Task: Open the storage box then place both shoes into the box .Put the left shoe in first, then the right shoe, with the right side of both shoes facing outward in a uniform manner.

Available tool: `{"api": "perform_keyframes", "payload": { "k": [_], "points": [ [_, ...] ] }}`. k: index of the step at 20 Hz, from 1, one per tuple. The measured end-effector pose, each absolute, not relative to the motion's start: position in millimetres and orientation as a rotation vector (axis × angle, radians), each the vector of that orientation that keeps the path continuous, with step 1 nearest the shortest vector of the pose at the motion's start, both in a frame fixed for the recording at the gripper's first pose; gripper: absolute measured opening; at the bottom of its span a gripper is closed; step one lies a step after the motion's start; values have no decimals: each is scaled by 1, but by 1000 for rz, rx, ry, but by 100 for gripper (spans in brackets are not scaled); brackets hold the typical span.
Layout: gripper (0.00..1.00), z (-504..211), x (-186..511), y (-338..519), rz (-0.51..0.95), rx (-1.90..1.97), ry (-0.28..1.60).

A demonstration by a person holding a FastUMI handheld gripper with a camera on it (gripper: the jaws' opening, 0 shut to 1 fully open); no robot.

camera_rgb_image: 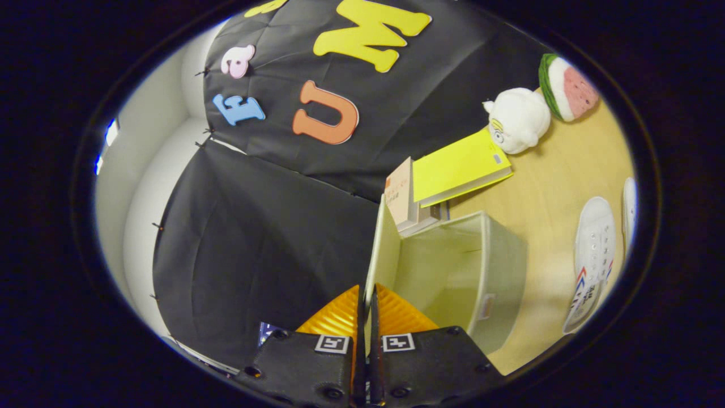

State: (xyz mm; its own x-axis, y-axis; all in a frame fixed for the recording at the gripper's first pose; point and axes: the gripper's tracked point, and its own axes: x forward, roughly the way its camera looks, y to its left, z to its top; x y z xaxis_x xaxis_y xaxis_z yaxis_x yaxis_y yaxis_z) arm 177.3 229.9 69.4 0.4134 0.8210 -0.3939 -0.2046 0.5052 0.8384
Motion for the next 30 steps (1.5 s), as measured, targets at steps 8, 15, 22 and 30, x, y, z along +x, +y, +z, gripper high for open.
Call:
{"api": "perform_keyframes", "payload": {
  "k": [8,15,22,30],
  "points": [
    [21,94,179,389,763,552,939],
    [100,33,180,387,606,138,937],
    [100,8,187,253,429,25,947],
    [100,-29,183,84,245,-3,1008]
  ]
}}
